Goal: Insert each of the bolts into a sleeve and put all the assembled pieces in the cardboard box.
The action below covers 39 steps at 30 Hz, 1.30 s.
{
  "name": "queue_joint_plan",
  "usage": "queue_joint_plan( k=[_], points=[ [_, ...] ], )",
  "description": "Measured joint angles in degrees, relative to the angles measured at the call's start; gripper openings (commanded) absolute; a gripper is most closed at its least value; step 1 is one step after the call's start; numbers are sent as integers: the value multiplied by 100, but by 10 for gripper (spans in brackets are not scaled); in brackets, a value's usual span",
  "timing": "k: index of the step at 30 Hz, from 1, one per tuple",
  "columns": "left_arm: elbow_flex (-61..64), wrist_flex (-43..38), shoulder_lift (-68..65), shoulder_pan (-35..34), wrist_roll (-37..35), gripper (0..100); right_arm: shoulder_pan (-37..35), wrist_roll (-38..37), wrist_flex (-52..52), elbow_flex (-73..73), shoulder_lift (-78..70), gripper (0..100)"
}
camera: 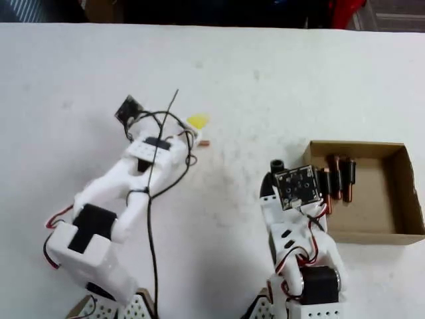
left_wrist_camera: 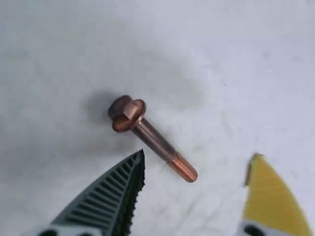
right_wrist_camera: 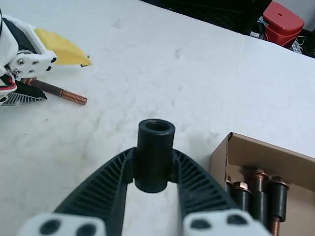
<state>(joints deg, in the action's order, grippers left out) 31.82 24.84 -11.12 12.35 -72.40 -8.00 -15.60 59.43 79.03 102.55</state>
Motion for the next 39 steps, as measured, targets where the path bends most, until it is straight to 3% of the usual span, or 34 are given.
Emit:
queue_joint_plan(
  k=[16,20,29,39],
  points=[
    [-290,9,-475,-246,-132,448,0,0,0,0,0,21],
    [-598,316,-624,-255,-132,448,0,0,0,0,0,21],
    [-721,554,-642,-255,-325,207,0,0,0,0,0,21],
    [-721,554,-642,-264,-440,207,0,-9,-9,97,0,21]
  ],
)
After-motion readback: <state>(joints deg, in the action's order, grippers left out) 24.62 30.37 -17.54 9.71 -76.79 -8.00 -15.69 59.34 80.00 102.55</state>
